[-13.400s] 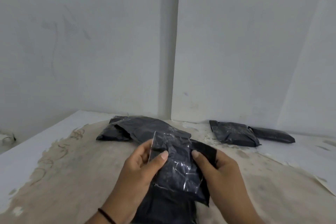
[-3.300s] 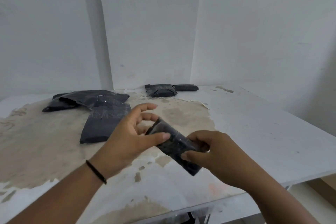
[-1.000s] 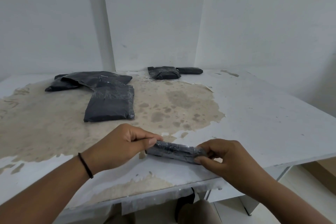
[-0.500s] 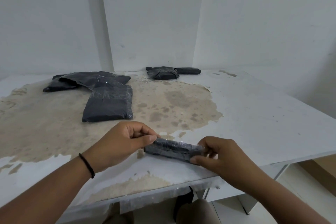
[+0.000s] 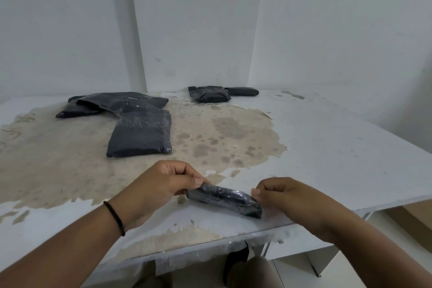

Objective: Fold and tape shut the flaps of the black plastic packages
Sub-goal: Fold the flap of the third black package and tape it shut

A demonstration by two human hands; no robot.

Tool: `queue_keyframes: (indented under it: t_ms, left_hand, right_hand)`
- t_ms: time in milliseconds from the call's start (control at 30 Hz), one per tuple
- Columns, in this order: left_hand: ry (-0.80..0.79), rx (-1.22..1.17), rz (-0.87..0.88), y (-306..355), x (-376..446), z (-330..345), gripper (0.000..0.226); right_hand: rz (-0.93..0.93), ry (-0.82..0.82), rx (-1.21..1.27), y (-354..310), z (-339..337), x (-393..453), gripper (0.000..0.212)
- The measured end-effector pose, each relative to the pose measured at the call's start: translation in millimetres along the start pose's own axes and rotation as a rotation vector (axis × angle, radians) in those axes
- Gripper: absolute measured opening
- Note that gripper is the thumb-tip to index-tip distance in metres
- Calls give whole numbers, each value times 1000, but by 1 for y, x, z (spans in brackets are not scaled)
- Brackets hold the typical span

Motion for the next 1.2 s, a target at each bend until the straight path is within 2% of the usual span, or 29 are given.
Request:
queue_keyframes:
  t_ms: [33, 100, 167, 233, 267, 300, 367, 433, 500, 600, 700, 767, 833, 900, 933, 1000, 1067, 1100, 1133, 1200]
  left_hand:
    - [25, -5, -9, 0, 1, 1, 8]
    - [71, -1, -17, 1, 2, 5, 13]
    - [94, -19, -35, 1, 3, 8, 15]
    - [109, -63, -56, 1, 5, 10, 14]
    - [110, -92, -71, 0, 6, 10, 15]
    - [106, -126, -89, 0, 7, 11, 15]
    - [90, -194, -131, 0, 7, 11, 17]
    - [85, -224, -157, 0, 7, 11, 21]
    - [80, -250, -160, 0, 7, 12, 25]
    - [165, -243, -120, -1, 4, 10, 33]
    - [335, -117, -55, 5, -8, 11, 53]
    - [168, -304, -119, 15, -15, 19, 60]
    - [7, -488, -144, 29, -19, 29, 49]
    - [9, -587, -96, 36, -14, 30, 40]
    - [35, -622, -76, 39, -11, 27, 39]
    - [52, -654, -36, 44, -5, 21, 40]
    - [35, -688, -15, 46, 1, 14, 42]
    - [20, -710, -5, 47, 4, 11, 43]
    - [4, -731, 6, 47, 8, 10, 43]
    - [-19, -757, 27, 49, 15, 11, 42]
  right_hand:
    - [-22, 39, 6, -1, 2, 1, 24]
    - [-186, 212, -86, -4, 6, 1, 10]
    - [-399, 378, -314, -9, 11, -4, 21]
    - [-561, 452, -652, -7, 17, -4, 36]
    - [-615, 461, -754, -4, 20, -2, 37]
    - [-649, 464, -775, -1, 22, 0, 35]
    - [-656, 425, -626, -2, 23, 3, 29]
    - [-595, 389, -426, -4, 21, 4, 26]
    - [-512, 382, -325, 0, 19, 7, 30]
    - [-466, 456, -346, 1, 17, 8, 28]
    - [-593, 682, -486, -9, 13, -1, 17]
    - [-755, 841, -700, -20, 17, -9, 10]
    - [-868, 892, -855, -29, 26, -13, 11]
    - [-918, 896, -864, -33, 33, -12, 13]
    - [-901, 889, -816, -34, 35, -10, 16]
    - [-766, 859, -571, -39, 32, -9, 44]
    - [-448, 780, -161, -44, 21, -4, 72]
    - [-266, 666, 39, -47, 17, 0, 84]
    - [-136, 503, 230, -48, 15, 7, 87]
    - [-41, 249, 551, -46, 11, 23, 65]
Point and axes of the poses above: each hand's wrist, its own x-axis towards the middle knuckle, its own z-axis out of the palm, y = z × x, the point moved 2 cm from there along x, towards the middle knuckle
